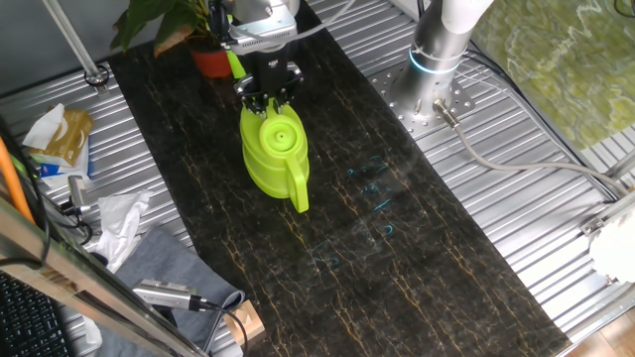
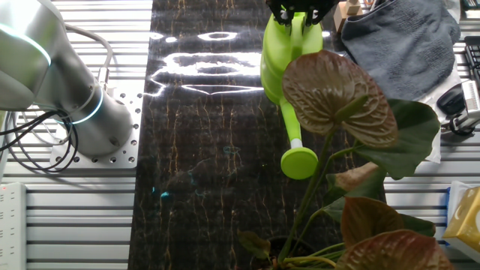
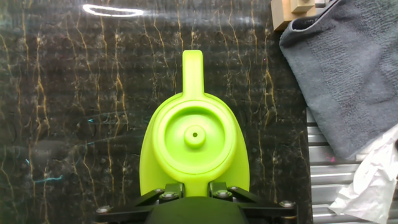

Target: Water the plant

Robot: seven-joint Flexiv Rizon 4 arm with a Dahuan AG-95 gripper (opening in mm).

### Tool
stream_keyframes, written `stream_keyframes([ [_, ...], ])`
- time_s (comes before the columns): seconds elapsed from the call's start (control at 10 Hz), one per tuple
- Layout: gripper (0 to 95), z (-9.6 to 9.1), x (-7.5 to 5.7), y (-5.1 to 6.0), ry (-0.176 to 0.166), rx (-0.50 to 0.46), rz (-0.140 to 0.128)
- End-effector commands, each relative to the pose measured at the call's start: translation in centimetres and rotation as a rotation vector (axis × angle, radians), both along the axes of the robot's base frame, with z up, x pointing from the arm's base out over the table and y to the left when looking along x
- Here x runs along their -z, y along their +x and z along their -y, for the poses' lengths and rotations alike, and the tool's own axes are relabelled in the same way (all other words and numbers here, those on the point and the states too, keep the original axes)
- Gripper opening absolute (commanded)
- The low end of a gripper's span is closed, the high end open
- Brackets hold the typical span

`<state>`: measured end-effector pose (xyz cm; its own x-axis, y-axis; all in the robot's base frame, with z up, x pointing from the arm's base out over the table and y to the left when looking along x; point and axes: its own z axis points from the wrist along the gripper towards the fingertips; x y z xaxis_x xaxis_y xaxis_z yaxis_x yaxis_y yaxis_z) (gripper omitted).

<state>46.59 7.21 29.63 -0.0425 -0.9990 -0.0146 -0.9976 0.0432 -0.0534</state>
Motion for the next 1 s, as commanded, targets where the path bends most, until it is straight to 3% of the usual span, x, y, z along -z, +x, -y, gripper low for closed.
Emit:
stream_keyframes([
  [0.1,0.0,0.01,-0.06,0.01,0.000,-0.001,0.001],
  [1.0,0.0,0.01,-0.06,0.01,-0.006,0.004,0.008],
])
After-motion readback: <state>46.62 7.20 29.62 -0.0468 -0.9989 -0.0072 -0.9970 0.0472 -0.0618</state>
